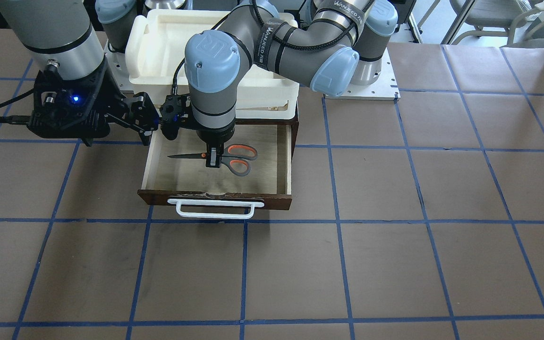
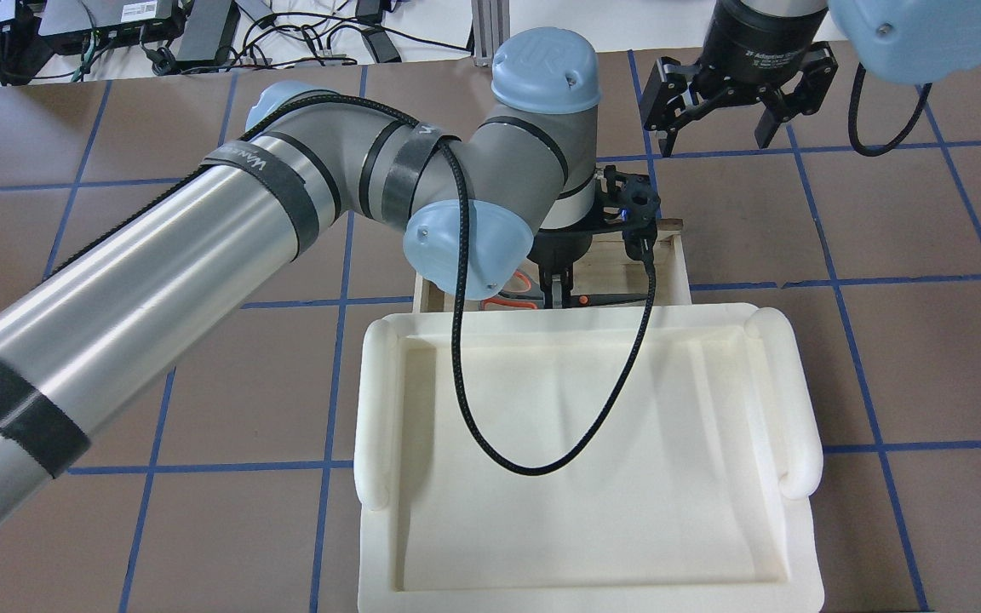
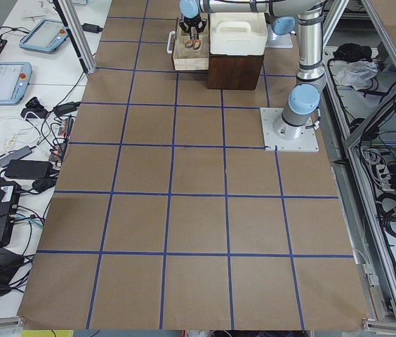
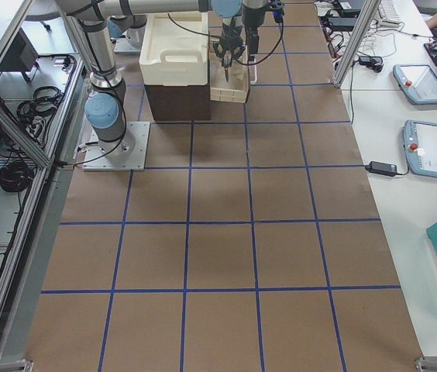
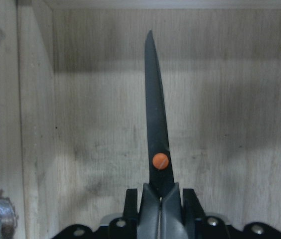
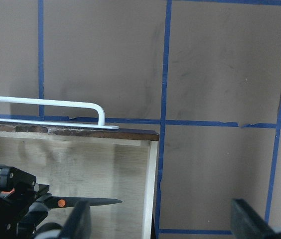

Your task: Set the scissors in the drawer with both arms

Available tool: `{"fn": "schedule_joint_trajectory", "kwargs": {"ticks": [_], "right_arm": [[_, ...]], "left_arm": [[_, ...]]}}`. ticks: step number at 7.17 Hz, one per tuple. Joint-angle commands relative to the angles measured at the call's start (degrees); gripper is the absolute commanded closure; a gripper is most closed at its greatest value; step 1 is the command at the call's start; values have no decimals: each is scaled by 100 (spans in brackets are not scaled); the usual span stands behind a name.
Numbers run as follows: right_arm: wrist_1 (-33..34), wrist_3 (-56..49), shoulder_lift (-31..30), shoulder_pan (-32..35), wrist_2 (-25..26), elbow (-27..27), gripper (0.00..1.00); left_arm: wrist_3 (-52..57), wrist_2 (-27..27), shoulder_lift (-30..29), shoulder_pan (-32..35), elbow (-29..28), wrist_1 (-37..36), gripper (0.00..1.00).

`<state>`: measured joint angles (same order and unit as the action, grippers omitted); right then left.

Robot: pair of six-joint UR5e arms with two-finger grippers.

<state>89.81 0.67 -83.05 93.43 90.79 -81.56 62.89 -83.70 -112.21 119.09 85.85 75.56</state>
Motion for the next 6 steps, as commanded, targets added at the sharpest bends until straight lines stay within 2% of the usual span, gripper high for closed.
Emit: {"fn": "schedule_joint_trajectory", "kwargs": {"ticks": [1, 2, 3, 4, 6], "right_arm": [[1, 4, -1, 0, 9, 0, 0], [10, -40, -1, 0, 18, 0, 0], [10, -49, -1, -9, 26, 0, 0], [27, -49, -1, -9, 18, 0, 0], [28, -49, -1, -9, 26, 0, 0]], "left_arm": [[-14, -15, -11, 27, 11, 3, 99], [-31, -32, -37, 53, 20, 73, 91], [-153, -15, -38, 44, 29, 65, 12], [-207, -32, -20, 53, 20, 64, 0], [-207, -50, -38, 44, 29, 56, 0]]}}
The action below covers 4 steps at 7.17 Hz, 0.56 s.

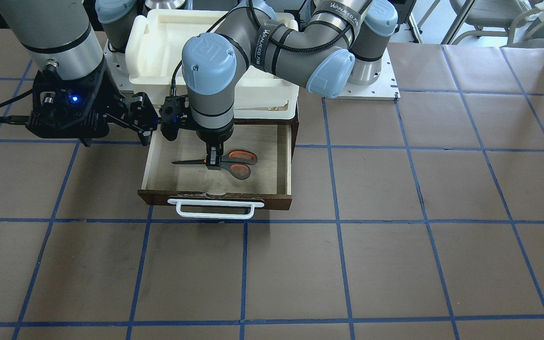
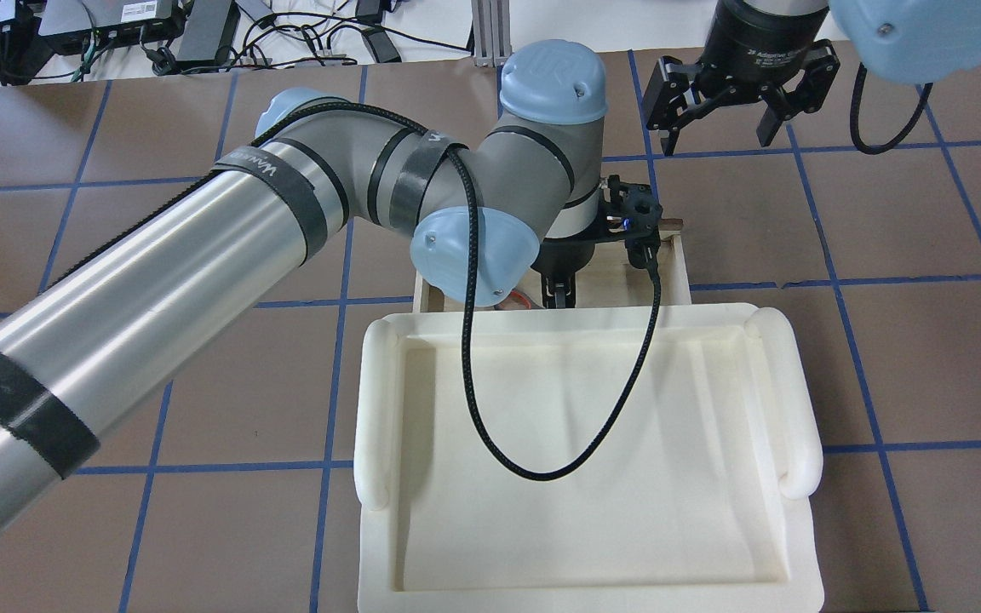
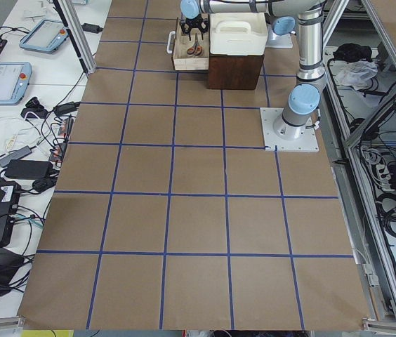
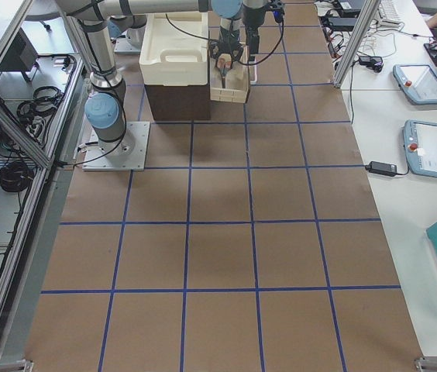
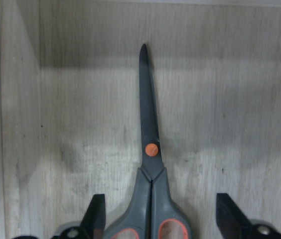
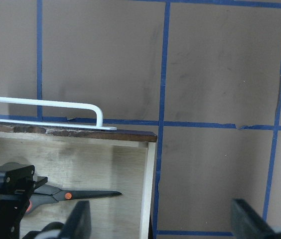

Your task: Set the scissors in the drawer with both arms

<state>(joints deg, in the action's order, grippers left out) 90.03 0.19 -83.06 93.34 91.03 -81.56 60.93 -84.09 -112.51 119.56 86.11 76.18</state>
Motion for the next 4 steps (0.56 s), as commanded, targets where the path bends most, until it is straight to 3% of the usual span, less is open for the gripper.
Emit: {"fn": "schedule_joint_trajectory", "kwargs": {"ticks": [1, 4], "right_arm": [[-3, -1, 0, 0, 2, 0, 0], [-20, 34, 0, 17, -59, 0, 0]], "left_arm": [[-11, -11, 10, -3, -6, -6, 0], [41, -20, 36, -64, -102, -68, 0]]}}
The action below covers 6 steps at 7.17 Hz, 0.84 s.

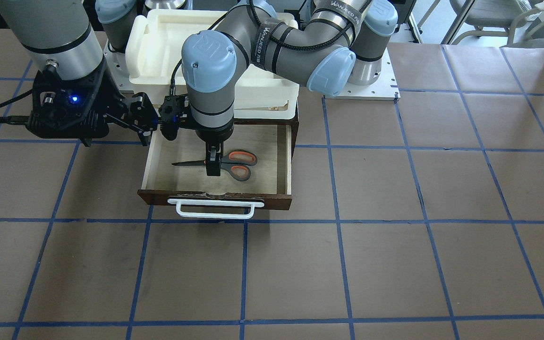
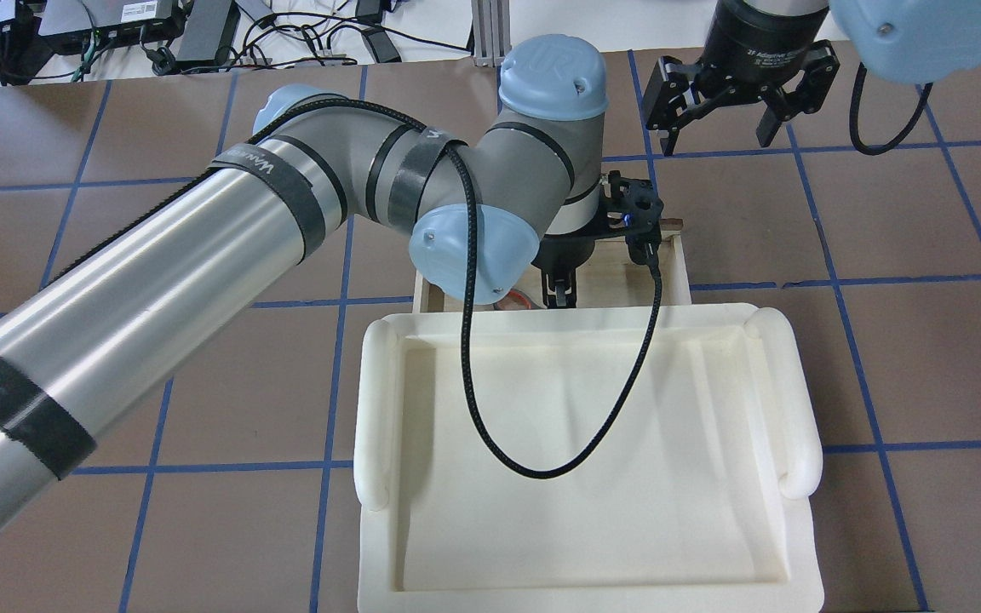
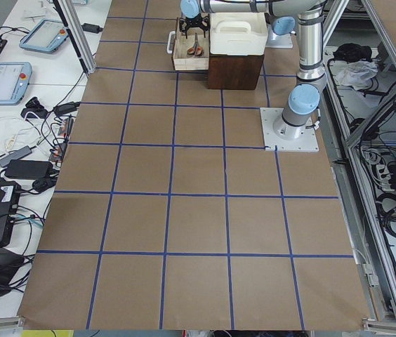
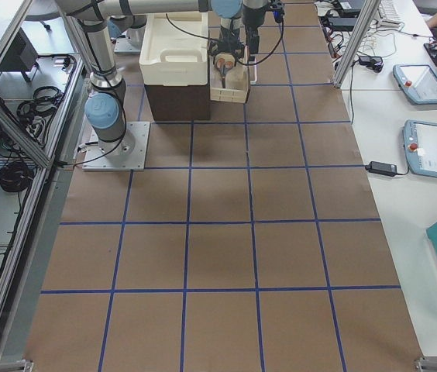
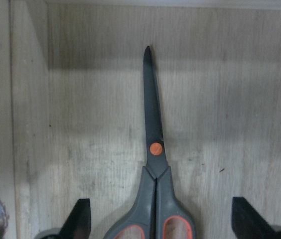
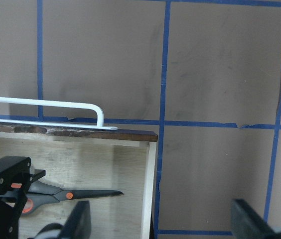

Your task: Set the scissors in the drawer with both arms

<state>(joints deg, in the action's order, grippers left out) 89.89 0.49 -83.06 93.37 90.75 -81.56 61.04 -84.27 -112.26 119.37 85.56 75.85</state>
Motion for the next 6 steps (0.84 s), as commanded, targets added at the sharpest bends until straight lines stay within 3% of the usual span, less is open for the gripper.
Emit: {"fn": "schedule_joint_trajectory", "kwargs": {"ticks": [1, 6], "right_arm": [[3, -14, 0, 14, 21, 0, 0], [46, 56, -9, 49, -66, -9, 0]], "left_arm": [[65, -1, 37, -124, -135, -35, 0], [-274, -36, 773, -1404, -330, 35, 0]]}}
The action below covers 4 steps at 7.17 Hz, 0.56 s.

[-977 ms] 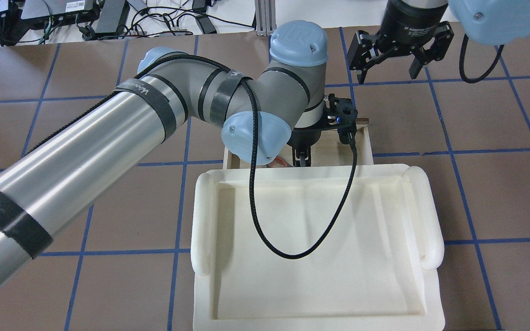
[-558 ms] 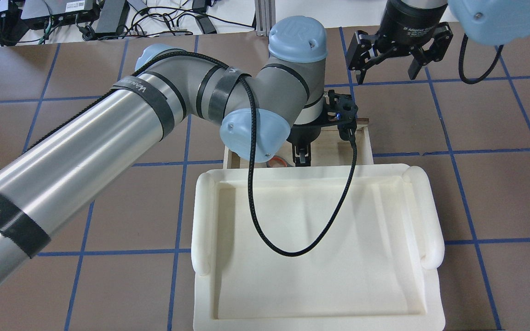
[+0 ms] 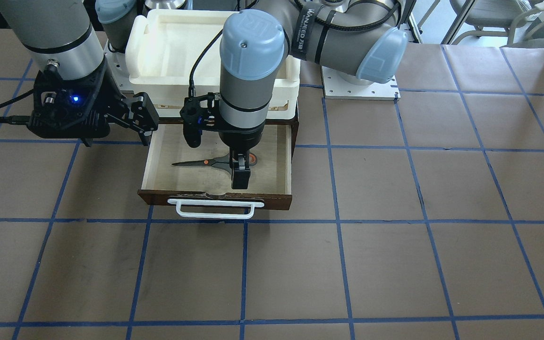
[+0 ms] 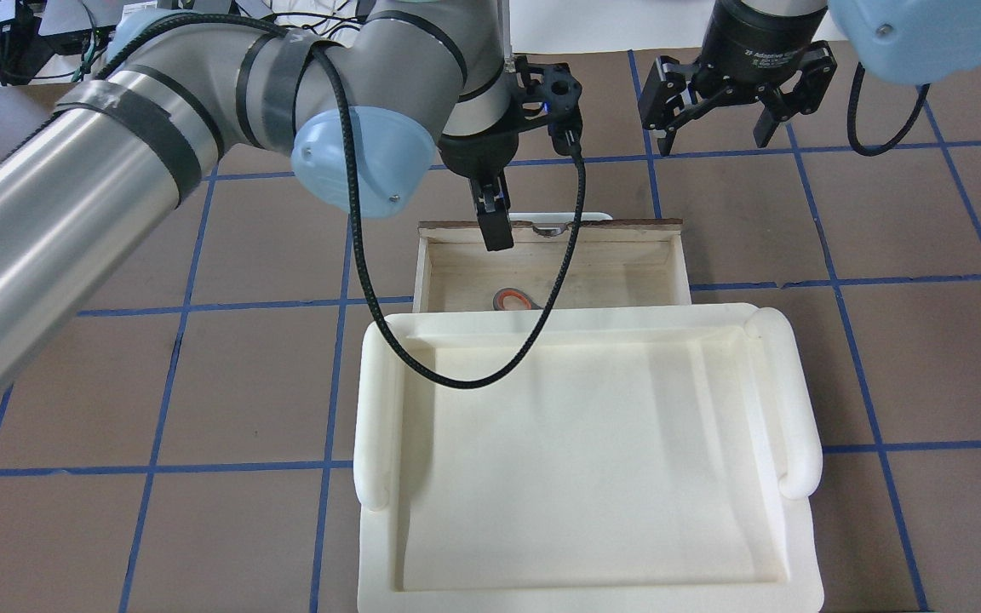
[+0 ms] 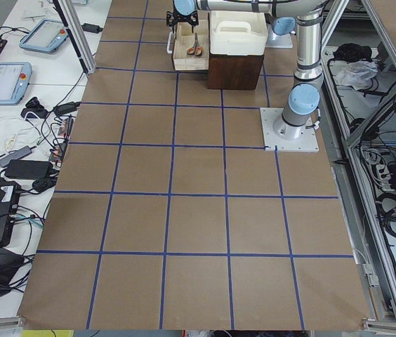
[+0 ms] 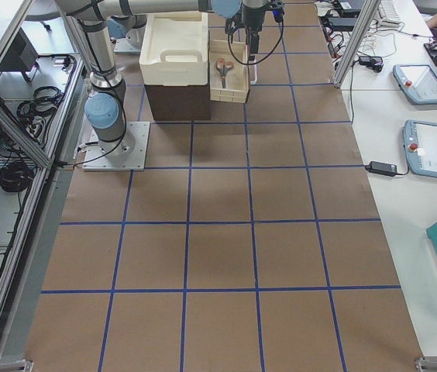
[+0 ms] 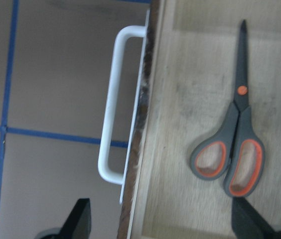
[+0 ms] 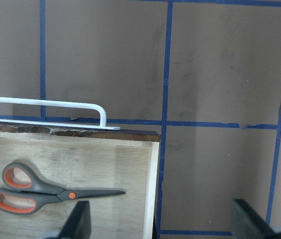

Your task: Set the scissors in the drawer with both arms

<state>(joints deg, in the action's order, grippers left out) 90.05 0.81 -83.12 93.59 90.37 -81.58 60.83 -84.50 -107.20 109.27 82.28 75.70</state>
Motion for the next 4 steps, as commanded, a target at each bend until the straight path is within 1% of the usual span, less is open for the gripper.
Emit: {"fn": "schedule_joint_trajectory", "kwargs": {"ticks": [1, 2, 3, 4], "right_arm": [[31, 25, -2, 27, -28, -7, 0], [13, 16, -2, 27, -2, -7, 0], [-22, 16, 6, 10, 24, -7, 0], [-40, 24, -2, 10, 16, -7, 0]], "left_arm": [[-386, -14, 627, -633, -2, 251, 0], [-1040, -153, 996, -809, 33, 522, 0], [-1943, -572, 1304, -1037, 51, 647, 0], [-2639, -629, 1594, -1309, 60, 822, 0]]}}
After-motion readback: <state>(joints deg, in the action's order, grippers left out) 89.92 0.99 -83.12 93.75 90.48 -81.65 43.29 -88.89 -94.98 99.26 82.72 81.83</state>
